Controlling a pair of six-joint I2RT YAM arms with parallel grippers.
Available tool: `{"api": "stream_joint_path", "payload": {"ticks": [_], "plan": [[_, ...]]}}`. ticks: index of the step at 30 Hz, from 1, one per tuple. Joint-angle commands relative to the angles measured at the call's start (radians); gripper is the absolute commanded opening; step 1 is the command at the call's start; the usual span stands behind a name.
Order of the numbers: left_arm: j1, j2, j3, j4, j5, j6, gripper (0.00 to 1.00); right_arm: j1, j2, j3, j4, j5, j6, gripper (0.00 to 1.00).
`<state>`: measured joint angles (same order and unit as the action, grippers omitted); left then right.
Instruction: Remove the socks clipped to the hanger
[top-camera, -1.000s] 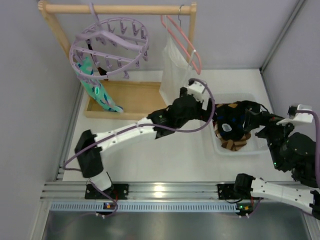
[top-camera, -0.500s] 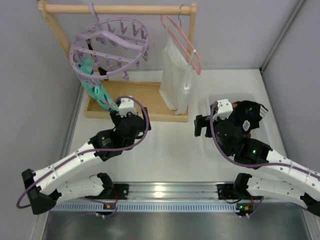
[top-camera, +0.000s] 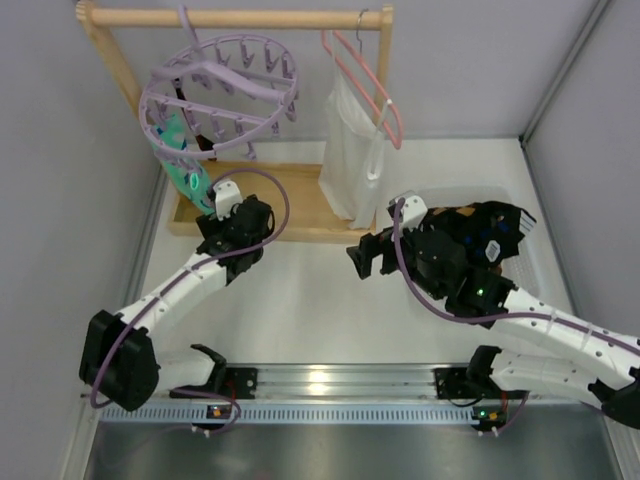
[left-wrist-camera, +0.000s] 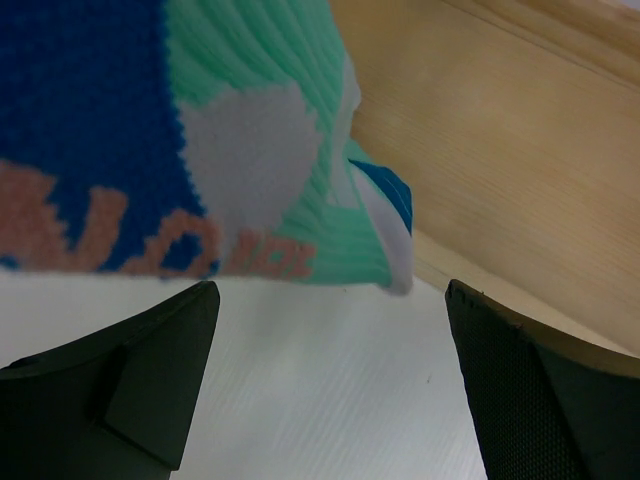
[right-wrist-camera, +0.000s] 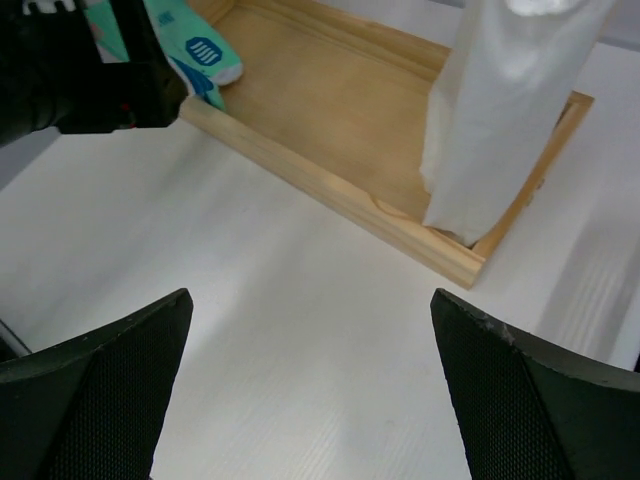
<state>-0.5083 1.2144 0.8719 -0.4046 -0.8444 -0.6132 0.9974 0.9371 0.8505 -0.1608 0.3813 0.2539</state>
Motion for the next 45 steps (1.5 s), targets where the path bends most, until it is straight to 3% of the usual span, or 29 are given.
{"api": "stream_joint_path", "payload": {"ticks": [1, 6, 9, 10, 12, 13, 17, 21, 24, 27, 33, 39, 45], "plan": [[0.048, 0.004, -0.06, 0.348, -0.015, 0.131, 0.99, -0.009, -0.006, -0.005, 0.121, -0.14, -0.034, 0.98], [0.073, 0.057, -0.106, 0.578, -0.05, 0.191, 0.98, -0.009, -0.032, -0.025, 0.144, -0.193, -0.048, 0.98], [0.091, 0.109, -0.077, 0.621, -0.044, 0.231, 0.88, -0.009, -0.047, -0.027, 0.147, -0.226, -0.058, 0.98], [0.097, 0.119, -0.068, 0.627, -0.038, 0.251, 0.71, -0.009, -0.049, -0.027, 0.15, -0.235, -0.059, 0.98], [0.097, 0.137, -0.048, 0.627, -0.028, 0.263, 0.54, -0.008, -0.058, -0.027, 0.15, -0.243, -0.058, 0.98], [0.099, 0.139, -0.044, 0.627, -0.031, 0.27, 0.38, -0.009, -0.063, -0.028, 0.15, -0.246, -0.059, 0.98], [0.097, 0.096, -0.054, 0.621, -0.019, 0.279, 0.0, -0.009, -0.092, -0.03, 0.15, -0.257, -0.047, 0.97], [0.009, -0.016, -0.044, 0.584, -0.062, 0.317, 0.0, -0.009, -0.135, -0.019, 0.15, -0.263, -0.03, 0.96], [-0.131, -0.023, 0.036, 0.477, -0.149, 0.323, 0.0, -0.009, -0.158, -0.004, 0.15, -0.243, -0.024, 0.96], [-0.296, -0.018, 0.096, 0.365, -0.217, 0.287, 0.0, -0.008, -0.17, 0.03, 0.121, -0.2, -0.021, 0.96], [-0.488, -0.013, 0.113, 0.253, -0.232, 0.189, 0.0, -0.008, -0.149, 0.185, -0.002, -0.125, -0.039, 0.94], [-0.522, 0.02, 0.076, 0.234, -0.188, 0.113, 0.0, -0.009, -0.055, 0.393, -0.095, -0.133, -0.094, 0.93], [-0.545, 0.111, 0.111, 0.228, -0.226, 0.115, 0.0, -0.006, 0.254, 0.763, -0.311, -0.138, -0.151, 0.89]]}}
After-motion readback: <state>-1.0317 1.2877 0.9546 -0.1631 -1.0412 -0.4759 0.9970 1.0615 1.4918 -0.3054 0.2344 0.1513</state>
